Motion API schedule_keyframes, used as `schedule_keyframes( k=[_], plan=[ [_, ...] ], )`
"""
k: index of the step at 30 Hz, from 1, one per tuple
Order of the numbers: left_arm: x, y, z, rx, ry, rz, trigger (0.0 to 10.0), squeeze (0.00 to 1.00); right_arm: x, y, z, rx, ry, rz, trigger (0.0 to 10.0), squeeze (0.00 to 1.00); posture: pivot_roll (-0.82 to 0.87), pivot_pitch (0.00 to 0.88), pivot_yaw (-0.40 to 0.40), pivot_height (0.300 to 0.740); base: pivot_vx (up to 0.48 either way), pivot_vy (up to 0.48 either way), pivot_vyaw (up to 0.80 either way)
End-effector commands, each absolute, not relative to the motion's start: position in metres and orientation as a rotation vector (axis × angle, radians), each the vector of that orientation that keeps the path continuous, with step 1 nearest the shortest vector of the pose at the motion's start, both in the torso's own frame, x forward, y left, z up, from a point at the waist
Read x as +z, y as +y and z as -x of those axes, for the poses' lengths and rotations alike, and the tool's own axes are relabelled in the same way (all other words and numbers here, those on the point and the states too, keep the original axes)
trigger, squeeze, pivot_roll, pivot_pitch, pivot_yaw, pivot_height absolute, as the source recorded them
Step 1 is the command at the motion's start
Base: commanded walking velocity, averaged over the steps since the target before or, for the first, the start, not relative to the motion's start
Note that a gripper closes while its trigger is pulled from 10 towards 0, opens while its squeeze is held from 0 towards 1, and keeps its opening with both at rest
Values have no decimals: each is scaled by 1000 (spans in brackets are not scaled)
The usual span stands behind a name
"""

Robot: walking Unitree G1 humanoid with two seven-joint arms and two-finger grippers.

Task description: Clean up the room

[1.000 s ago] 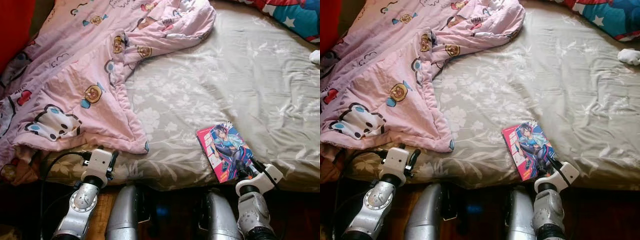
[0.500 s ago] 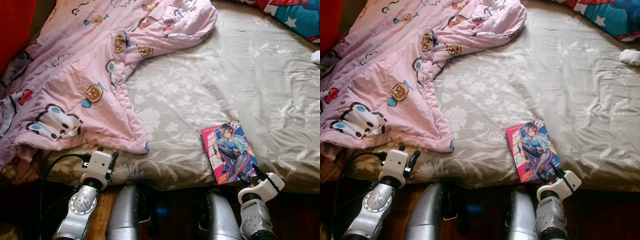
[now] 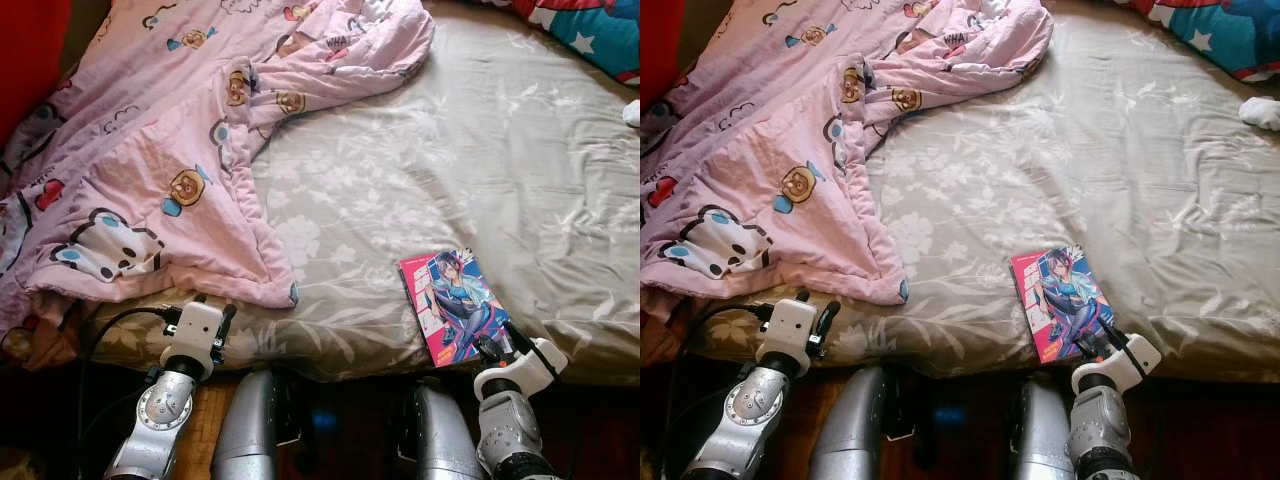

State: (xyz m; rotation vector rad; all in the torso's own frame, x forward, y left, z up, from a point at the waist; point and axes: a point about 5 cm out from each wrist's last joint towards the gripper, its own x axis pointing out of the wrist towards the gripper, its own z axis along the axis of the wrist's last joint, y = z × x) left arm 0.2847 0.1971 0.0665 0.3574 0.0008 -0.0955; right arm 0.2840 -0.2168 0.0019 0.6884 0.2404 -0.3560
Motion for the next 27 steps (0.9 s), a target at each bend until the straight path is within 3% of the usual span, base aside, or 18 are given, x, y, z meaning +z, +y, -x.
schedule_keyframes(
  k=[1, 9, 10, 11, 12, 14, 15, 16, 17, 18, 27],
  plan=[
    [57, 198, -279, -98, 51, -368, 10000, 0, -2, -217, -280, -370, 255, -698, 10000, 20, 213, 317, 16, 625, 0, 0, 0],
    [44, 200, -276, -70, 122, -312, 10000, 0, -9, -221, -274, -392, 301, -660, 10000, 0, 206, 320, 12, 625, 0, 0, 0],
    [44, 200, -276, -69, 123, -308, 10000, 0, -7, -221, -275, -387, 290, -661, 10000, 275, 203, 320, 9, 625, 0, 0, 0],
    [43, 200, -276, -69, 124, -308, 10000, 0, -7, -221, -275, -385, 281, -666, 10000, 780, 203, 319, 9, 625, 0, 0, 0],
    [43, 200, -275, -68, 125, -307, 10000, 0, -6, -222, -275, -382, 267, -676, 10000, 1000, 203, 318, 9, 625, 0, 0, 0],
    [43, 199, -276, -64, 128, -301, 10000, 0, -4, -224, -274, -390, 246, -670, 10000, 1000, 198, 314, 7, 625, 0, 0, 0],
    [42, 199, -276, -64, 129, -300, 10000, 0, -5, -225, -273, -391, 249, -660, 10000, 969, 197, 313, 6, 625, 0, 0, 0],
    [42, 199, -277, -64, 129, -299, 10000, 0, -5, -225, -272, -389, 253, -646, 10000, 396, 195, 312, 6, 625, 0, 0, 0],
    [42, 199, -277, -64, 130, -298, 10000, 0, -6, -225, -272, -386, 256, -636, 10000, 396, 194, 312, 5, 625, 0, 0, 0],
    [42, 199, -277, -64, 131, -295, 10000, 0, -6, -224, -271, -379, 258, -623, 10000, 0, 193, 310, 5, 625, 0, 0, 0],
    [39, 198, -278, -61, 139, -284, 10000, 0, -4, -223, -270, -340, 233, -539, 10000, 0, 184, 301, -1, 606, 0, 0, 0]
  ],
)
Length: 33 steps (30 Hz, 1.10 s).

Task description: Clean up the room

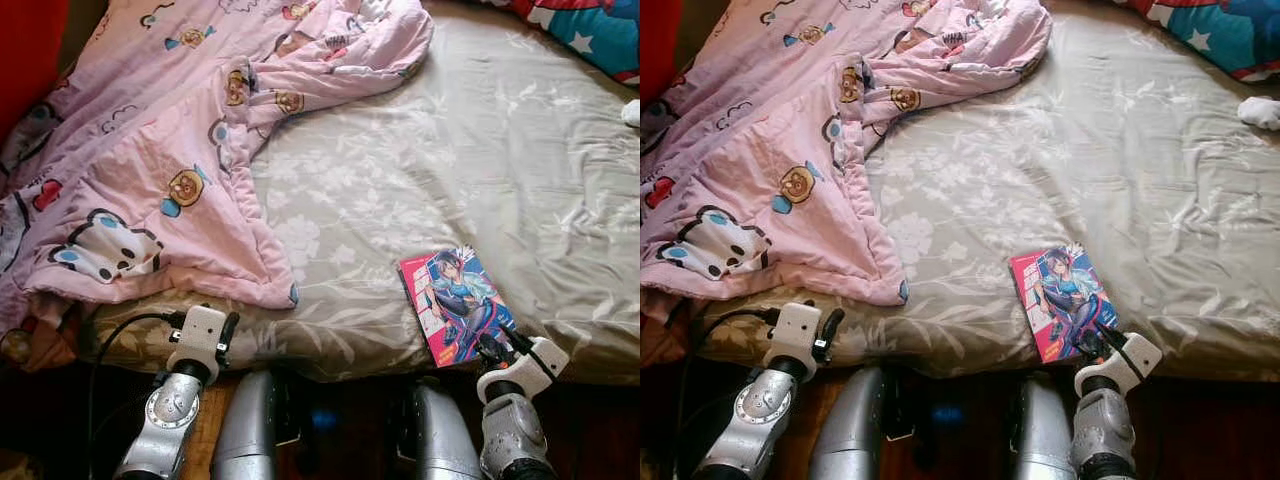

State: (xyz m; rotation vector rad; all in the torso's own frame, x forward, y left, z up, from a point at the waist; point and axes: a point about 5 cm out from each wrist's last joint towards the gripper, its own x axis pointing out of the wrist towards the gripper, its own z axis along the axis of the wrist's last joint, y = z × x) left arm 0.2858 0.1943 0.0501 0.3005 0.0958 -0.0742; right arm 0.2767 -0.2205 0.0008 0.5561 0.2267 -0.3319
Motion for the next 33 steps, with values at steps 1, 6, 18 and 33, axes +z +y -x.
schedule_keyframes(
  k=[1, 6, 18, 33],
  plan=[
    [39, 198, -278, -61, 139, -283, 10000, 0, -4, -223, -269, -340, 230, -534, 10000, 0, 184, 301, -1, 601, 0, 0, 0],
    [38, 197, -278, -65, 141, -282, 10000, 0, -1, -224, -270, -341, 206, -537, 10000, 0, 182, 300, -2, 601, 0, 0, 0],
    [36, 198, -277, -61, 143, -283, 10000, 0, 2, -225, -272, -353, 191, -532, 10000, 1000, 185, 300, 1, 601, 0, 0, 0],
    [36, 198, -278, -64, 139, -279, 10000, 0, 16, -230, -279, -354, 119, -489, 10000, 0, 179, 294, 4, 601, 0, 0, 0]
  ],
)
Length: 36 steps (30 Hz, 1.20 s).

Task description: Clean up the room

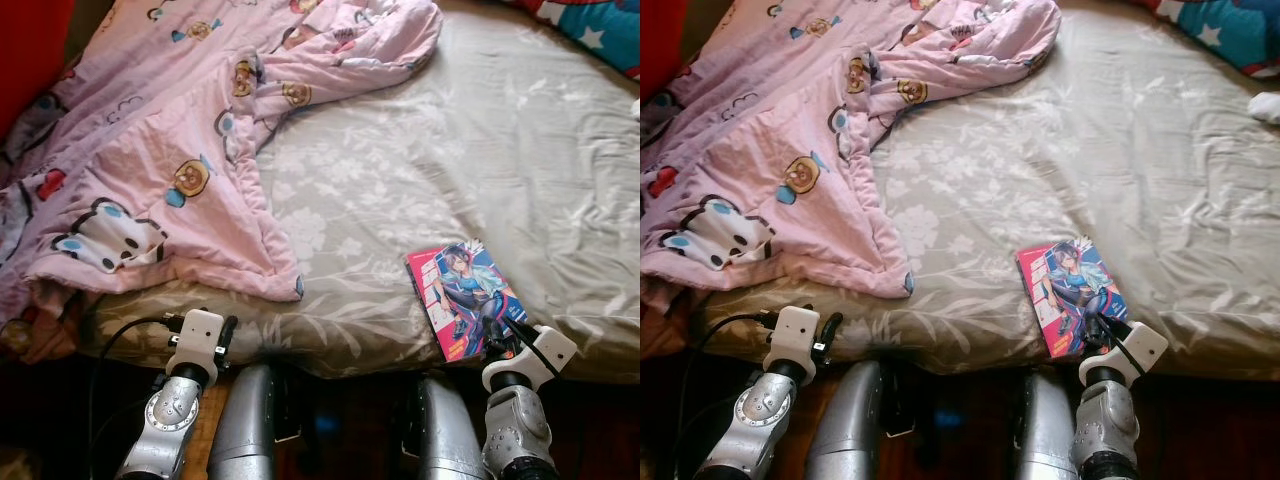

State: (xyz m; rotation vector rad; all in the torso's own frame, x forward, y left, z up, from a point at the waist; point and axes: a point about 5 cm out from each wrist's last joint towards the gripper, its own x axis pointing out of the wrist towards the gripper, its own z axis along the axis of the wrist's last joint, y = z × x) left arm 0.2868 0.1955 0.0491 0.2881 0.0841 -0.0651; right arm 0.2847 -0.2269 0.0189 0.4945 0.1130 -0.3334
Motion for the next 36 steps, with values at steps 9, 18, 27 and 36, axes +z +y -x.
schedule_keyframes(
  k=[9, 18, 27, 36],
  plan=[
    [35, 201, -277, -60, 142, -282, 10000, 0, 52, -248, -283, -454, -79, -239, 10000, 0, 180, 293, 7, 601, 0, 0, 0],
    [31, 200, -276, -66, 156, -279, 10000, 0, 77, -232, -291, -354, -184, -136, 10000, 0, 167, 288, 9, 601, 0, 0, 0],
    [16, 204, -269, -51, 229, -276, 10000, 0, 17, -212, -272, -258, 132, -131, 10000, 0, 178, 277, 9, 641, 0, 0, 0],
    [-1, 211, -261, -14, 319, -248, 10000, 0, 1, -210, -263, -221, 214, -146, 10000, 0, 168, 261, 6, 691, 0, 0, 0]
  ],
)
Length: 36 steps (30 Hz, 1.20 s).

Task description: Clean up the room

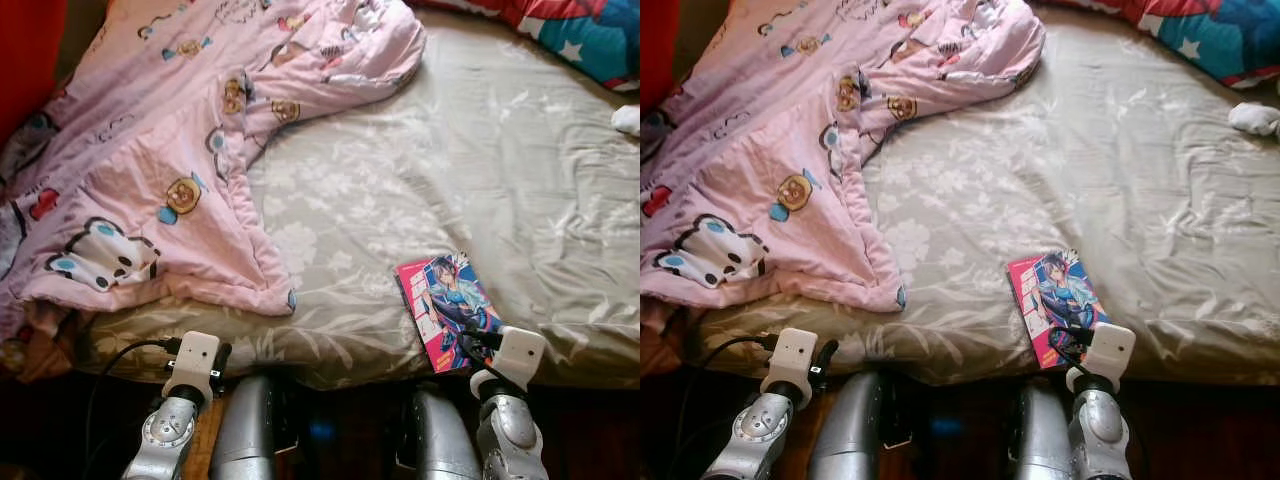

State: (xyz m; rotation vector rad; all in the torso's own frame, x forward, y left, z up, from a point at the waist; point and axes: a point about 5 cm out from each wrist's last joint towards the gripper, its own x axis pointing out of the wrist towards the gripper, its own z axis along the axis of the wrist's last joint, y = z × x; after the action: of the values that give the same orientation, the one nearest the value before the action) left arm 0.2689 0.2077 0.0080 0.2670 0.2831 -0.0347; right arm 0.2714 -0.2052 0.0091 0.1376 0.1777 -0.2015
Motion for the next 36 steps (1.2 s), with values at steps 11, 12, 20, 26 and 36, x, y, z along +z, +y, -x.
schedule_keyframes(
  k=[11, 12, 20, 26, 36],
  plan=[
    [-24, 222, -247, 121, 472, -84, 10000, 0, -45, -205, -229, -197, 535, -160, 10000, 0, 173, 247, -5, 701, 0, 0, 0],
    [-25, 223, -246, 127, 483, -79, 10000, 0, -46, -205, -227, -204, 545, -174, 10000, 0, 173, 247, -5, 701, 0, 0, 0],
    [-46, 215, -229, 104, 625, -109, 10000, 0, -59, -199, -215, -205, 659, -187, 10000, 0, 159, 247, -6, 701, 0, 0, 0],
    [-48, 211, -229, 99, 647, -102, 10000, 0, -66, -194, -207, -199, 713, -183, 10000, 0, 159, 244, -4, 701, 0, 0, 0],
    [-48, 204, -232, 49, 660, -142, 10000, 0, -67, -192, -206, -197, 713, -193, 10000, 0, 144, 225, 5, 701, 0, 61, 0]
  ],
)
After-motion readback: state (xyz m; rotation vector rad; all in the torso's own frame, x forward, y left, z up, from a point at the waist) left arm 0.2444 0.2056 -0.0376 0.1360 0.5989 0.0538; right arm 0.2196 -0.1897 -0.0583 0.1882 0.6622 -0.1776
